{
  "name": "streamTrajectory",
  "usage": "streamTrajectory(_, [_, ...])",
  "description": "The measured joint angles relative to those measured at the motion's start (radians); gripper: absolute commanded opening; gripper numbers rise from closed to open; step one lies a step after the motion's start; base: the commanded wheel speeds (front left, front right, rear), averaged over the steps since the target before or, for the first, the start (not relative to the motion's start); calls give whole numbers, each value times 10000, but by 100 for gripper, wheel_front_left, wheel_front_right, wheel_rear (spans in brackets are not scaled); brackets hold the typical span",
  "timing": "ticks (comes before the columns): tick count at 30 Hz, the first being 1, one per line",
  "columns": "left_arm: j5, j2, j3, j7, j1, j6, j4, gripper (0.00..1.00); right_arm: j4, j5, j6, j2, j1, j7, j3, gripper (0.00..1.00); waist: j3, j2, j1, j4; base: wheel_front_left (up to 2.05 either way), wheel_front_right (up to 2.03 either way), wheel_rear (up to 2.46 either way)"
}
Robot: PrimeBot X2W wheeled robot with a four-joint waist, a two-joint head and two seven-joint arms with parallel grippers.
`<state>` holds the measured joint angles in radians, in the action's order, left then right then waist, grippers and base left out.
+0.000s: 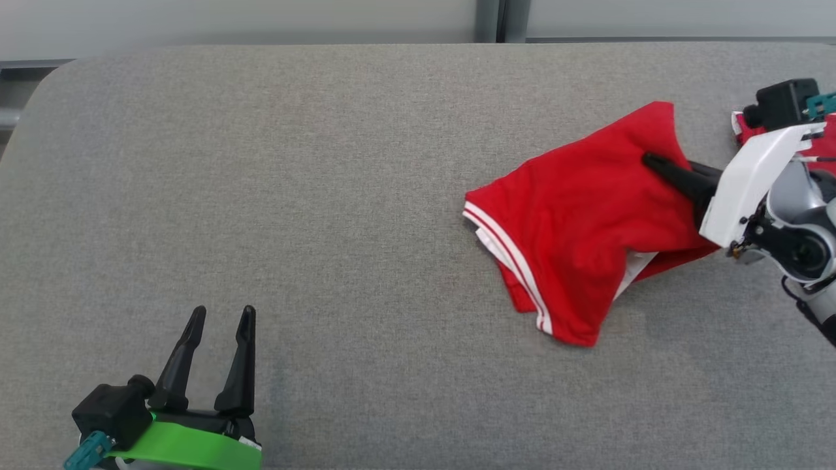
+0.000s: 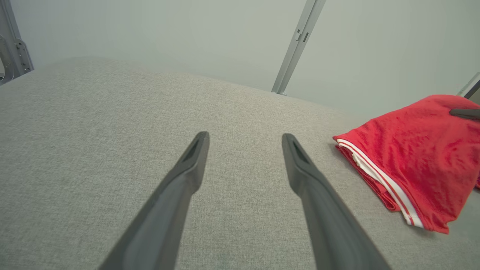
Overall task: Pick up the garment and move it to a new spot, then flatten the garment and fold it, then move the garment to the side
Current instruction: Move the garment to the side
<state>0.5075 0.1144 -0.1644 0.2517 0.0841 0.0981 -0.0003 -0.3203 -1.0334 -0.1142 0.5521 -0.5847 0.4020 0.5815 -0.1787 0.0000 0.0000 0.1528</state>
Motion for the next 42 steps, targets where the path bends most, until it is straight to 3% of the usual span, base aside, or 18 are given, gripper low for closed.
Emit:
streamTrajectory(6, [0, 23, -23, 0, -1, 2, -123, 100, -44, -140, 17, 732, -741, 585, -614, 0, -155, 0, 0, -200, 0, 0, 0])
streamTrajectory(15, [0, 15, -349, -4, -223, 75, -378, 100, -499, 497, 732, 2119, -1522, 1087, -1014, 0, -720, 0, 0, -361, 0, 0, 0])
streamTrajectory(28, [-2, 10, -616, -134, -988, 86, -508, 100, -525, 1409, 997, 2569, -2558, 1114, -1051, 0, -1758, 0, 0, -500, 0, 0, 0])
streamTrajectory(42, [-88, 17, -617, -138, -1306, 88, -441, 100, -1191, 1896, 1404, 2844, -2724, 148, -1388, 0, -2277, 0, 0, -971, 0, 0, 0])
